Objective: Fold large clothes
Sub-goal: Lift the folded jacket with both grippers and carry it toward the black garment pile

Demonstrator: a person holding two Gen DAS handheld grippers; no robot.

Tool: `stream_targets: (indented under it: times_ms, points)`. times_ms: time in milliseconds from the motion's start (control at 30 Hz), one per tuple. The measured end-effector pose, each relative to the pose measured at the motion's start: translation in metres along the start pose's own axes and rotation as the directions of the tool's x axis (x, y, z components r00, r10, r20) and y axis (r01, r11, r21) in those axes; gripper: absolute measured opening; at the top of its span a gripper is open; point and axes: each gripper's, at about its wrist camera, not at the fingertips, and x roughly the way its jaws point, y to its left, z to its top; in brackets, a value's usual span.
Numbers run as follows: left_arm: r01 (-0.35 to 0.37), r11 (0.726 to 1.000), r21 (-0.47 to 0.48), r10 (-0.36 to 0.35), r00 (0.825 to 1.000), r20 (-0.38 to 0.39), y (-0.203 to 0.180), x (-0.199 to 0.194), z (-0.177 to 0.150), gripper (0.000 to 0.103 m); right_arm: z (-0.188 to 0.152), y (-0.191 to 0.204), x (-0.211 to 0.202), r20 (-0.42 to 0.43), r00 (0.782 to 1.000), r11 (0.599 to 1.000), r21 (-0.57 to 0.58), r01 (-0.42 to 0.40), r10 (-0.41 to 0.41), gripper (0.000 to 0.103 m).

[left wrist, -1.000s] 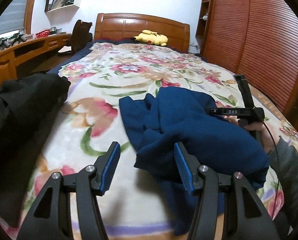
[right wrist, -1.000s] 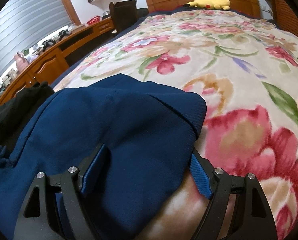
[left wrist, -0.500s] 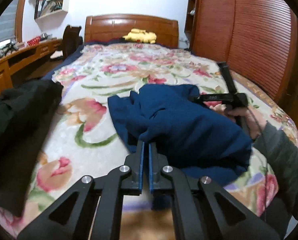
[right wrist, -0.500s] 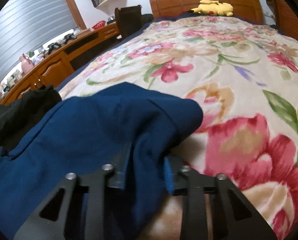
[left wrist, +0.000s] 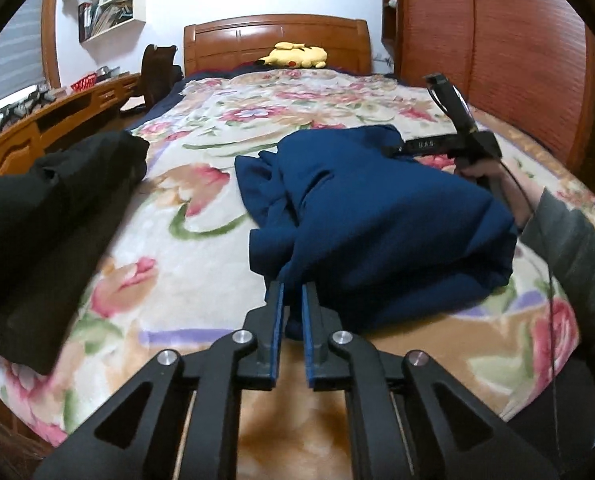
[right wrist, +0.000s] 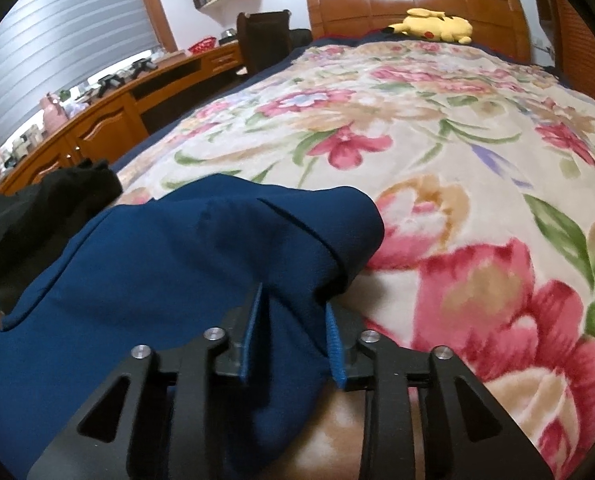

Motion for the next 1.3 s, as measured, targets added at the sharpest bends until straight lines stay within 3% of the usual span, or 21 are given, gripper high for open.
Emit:
stream_targets:
  times_ms: [100, 333, 367, 400, 433, 467, 500, 533, 600, 700, 933, 1167, 1300]
  points:
    - [0.003, 1.000, 0.019, -0.002, 1.000, -0.015, -0.004, 0.000, -0.004, 0.025, 0.000, -0.004, 0.003, -0.009, 1.000, 1.000, 0.017, 0.021, -0.021, 0.066]
    - [0.043, 0.998, -0.053, -0.047, 0.996, -0.075, 0.001, 0.021, -0.013, 0.029, 0.002, 0.001, 0.012, -0.046, 0.999, 1.000, 0.008, -0.011, 0.012, 0.071]
    - [0.052, 0.997, -0.065, -0.056, 0.996, -0.075, 0.002, 0.022, -0.013, 0.029, 0.001, 0.003, 0.013, -0.056, 0.998, 1.000, 0.007, -0.022, 0.022, 0.070]
    - [0.063, 0.995, -0.077, -0.069, 0.995, -0.072, 0.004, 0.025, -0.013, 0.029, 0.001, 0.004, 0.014, -0.063, 0.997, 0.999, 0.011, -0.041, 0.042, 0.059]
    - [0.072, 0.994, -0.085, -0.078, 0.995, -0.067, 0.005, 0.026, -0.014, 0.029, 0.001, 0.006, 0.014, -0.067, 0.996, 0.998, 0.014, -0.058, 0.059, 0.056]
    - [0.078, 0.993, -0.086, -0.083, 0.995, -0.060, 0.005, 0.025, -0.014, 0.029, 0.001, 0.008, 0.013, -0.062, 0.996, 0.998, 0.008, -0.056, 0.057, 0.043]
    - [0.090, 0.993, -0.080, -0.094, 0.994, -0.048, 0.004, 0.024, -0.014, 0.017, 0.001, 0.010, 0.011, -0.055, 0.997, 0.999, -0.001, -0.051, 0.051, 0.029]
    - [0.115, 0.991, -0.074, -0.119, 0.992, -0.046, 0.003, 0.024, -0.015, 0.010, 0.002, 0.012, 0.008, -0.049, 0.998, 0.999, -0.008, -0.047, 0.047, 0.024]
    - [0.117, 0.992, -0.057, -0.118, 0.993, -0.022, -0.001, 0.019, -0.012, 0.006, 0.008, 0.014, -0.002, -0.022, 0.999, 1.000, -0.011, -0.029, 0.029, 0.006]
    - [0.122, 0.991, -0.048, -0.122, 0.993, 0.009, 0.000, 0.009, -0.005, 0.005, 0.019, 0.026, -0.023, 0.049, 0.999, 0.999, -0.043, 0.013, -0.011, 0.004]
    - [0.098, 0.995, -0.023, -0.095, 0.991, 0.097, 0.019, -0.016, 0.014, 0.004, 0.044, 0.075, -0.044, 0.091, 0.992, 0.985, -0.138, 0.101, -0.089, 0.003]
    - [0.061, 0.997, -0.039, -0.052, 0.979, 0.198, 0.076, -0.044, 0.047, 0.004, 0.086, 0.127, -0.059, 0.147, 0.979, 0.960, -0.218, 0.173, -0.143, 0.002]
    - [0.004, 0.999, -0.047, 0.009, 0.964, 0.265, 0.124, -0.071, 0.073, 0.003, 0.119, 0.170, -0.060, 0.186, 0.972, 0.944, -0.269, 0.192, -0.145, 0.002]
